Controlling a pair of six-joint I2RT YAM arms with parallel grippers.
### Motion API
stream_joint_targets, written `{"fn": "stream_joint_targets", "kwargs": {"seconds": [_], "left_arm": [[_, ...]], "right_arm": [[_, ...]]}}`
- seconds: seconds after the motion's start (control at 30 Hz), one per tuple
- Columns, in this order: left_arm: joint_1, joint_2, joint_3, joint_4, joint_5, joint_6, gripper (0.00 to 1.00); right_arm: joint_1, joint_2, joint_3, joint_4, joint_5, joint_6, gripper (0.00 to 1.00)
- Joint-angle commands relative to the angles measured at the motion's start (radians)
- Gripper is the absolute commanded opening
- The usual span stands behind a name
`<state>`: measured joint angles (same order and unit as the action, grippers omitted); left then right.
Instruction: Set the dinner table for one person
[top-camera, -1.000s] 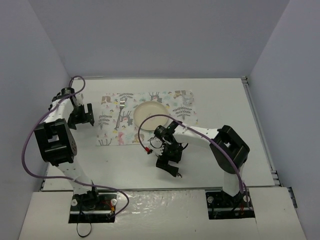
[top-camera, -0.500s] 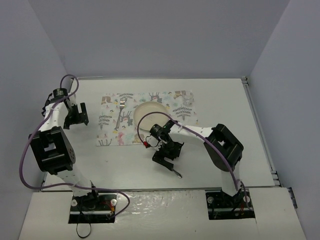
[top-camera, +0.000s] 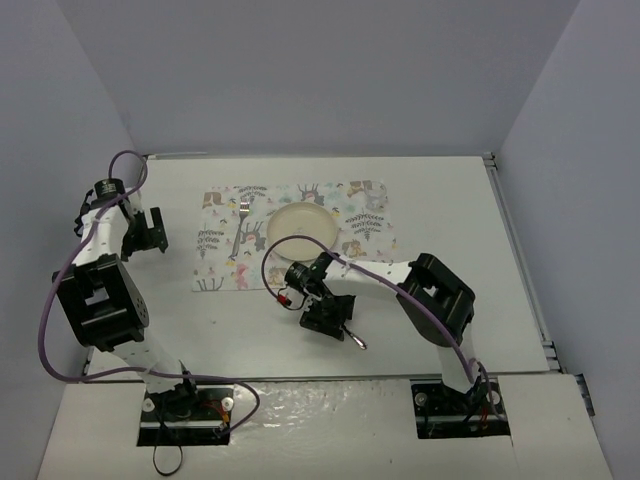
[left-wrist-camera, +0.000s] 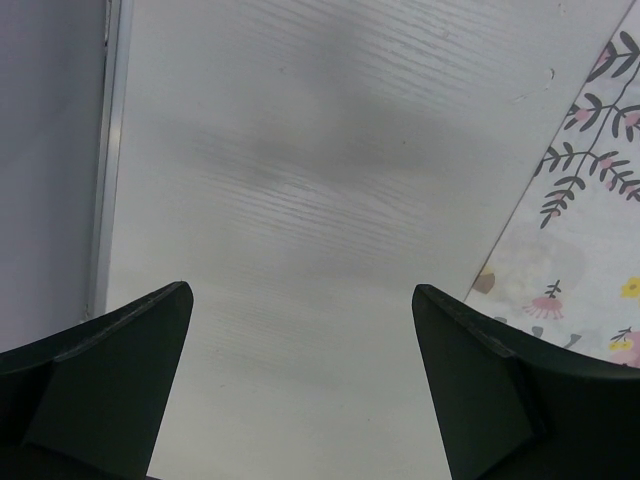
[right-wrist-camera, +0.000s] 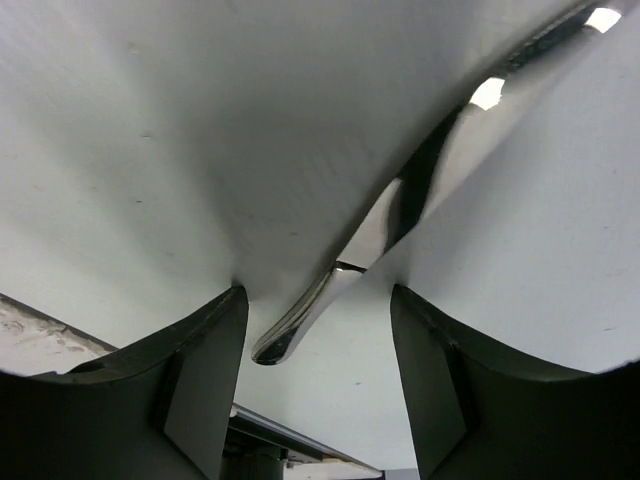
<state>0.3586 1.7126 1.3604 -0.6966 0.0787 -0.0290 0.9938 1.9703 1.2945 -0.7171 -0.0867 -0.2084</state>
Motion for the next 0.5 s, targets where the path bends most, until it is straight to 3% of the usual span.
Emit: {"fn": "stream_joint_targets", "kwargs": {"seconds": [0.0,0.1,0.17,0.47], "left_arm": [[0.019,-0.052,0.003,0.038,-0.01,0.012,0.9],[0.02,-0.043,0.003,0.042,-0.005,0.012,0.9],[0.022,-0.041,0.001,0.046,-0.005,0.014,0.9],[0.04,-0.022,-0.009,0.065,0.009,0.026,0.9]], "right_arm": [[0.069,0.088,-0.042,0.099,-0.111,0.023,0.42],[0.081,0.119,-0.046,0.097,-0.112,0.023,0.27],[0.086,0.13,-0.043,0.097,-0.117,0.02,0.0],[0.096,0.114,-0.033,0.096,-0.07,-0.004,0.0]]}}
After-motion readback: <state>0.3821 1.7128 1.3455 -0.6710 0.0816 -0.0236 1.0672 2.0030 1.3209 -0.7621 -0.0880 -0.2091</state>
